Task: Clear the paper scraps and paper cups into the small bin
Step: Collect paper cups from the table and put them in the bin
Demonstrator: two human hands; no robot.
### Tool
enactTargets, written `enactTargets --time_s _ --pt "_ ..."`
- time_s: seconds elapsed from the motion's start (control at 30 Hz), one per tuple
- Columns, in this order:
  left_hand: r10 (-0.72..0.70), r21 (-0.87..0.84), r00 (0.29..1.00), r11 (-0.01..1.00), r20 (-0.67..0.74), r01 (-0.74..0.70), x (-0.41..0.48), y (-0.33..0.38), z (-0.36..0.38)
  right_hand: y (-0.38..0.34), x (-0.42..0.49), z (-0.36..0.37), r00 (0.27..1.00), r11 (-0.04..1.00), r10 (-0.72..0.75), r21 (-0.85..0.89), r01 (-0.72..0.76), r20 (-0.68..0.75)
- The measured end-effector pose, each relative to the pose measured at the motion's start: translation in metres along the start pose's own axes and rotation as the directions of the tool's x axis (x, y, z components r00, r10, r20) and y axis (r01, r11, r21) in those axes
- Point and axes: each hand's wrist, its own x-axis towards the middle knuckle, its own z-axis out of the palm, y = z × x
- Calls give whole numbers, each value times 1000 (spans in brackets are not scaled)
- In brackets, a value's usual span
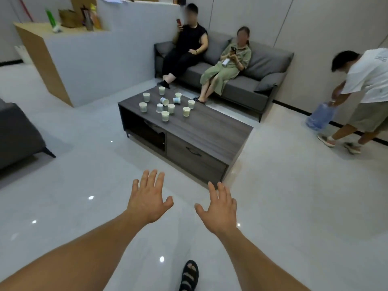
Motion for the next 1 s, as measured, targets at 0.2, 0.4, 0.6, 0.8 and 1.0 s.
enactTargets --time_s 0.2,0.4,0.6,0.8,1.0 --pt "-145 27 987 989 -74 147 95 -33 -32 -45 128 -24 983 984 -180 8 180 -23" --pt "-216 28 973 975 -77 218 166 -53 -39 -75 231 -35 959 959 -280 -21 281 26" --pt "-255 5 967 967 -23 255 248 -98 -30 -110 321 -8 953 956 -286 -33 290 103" --pt "-213 -48 977 976 -19 212 380 -157 -33 -166 436 11 963 967 -246 -44 252 106" --pt "-125 -33 992 991 36 126 486 -208 -56 -216 527 16 980 987 -158 -21 161 119"
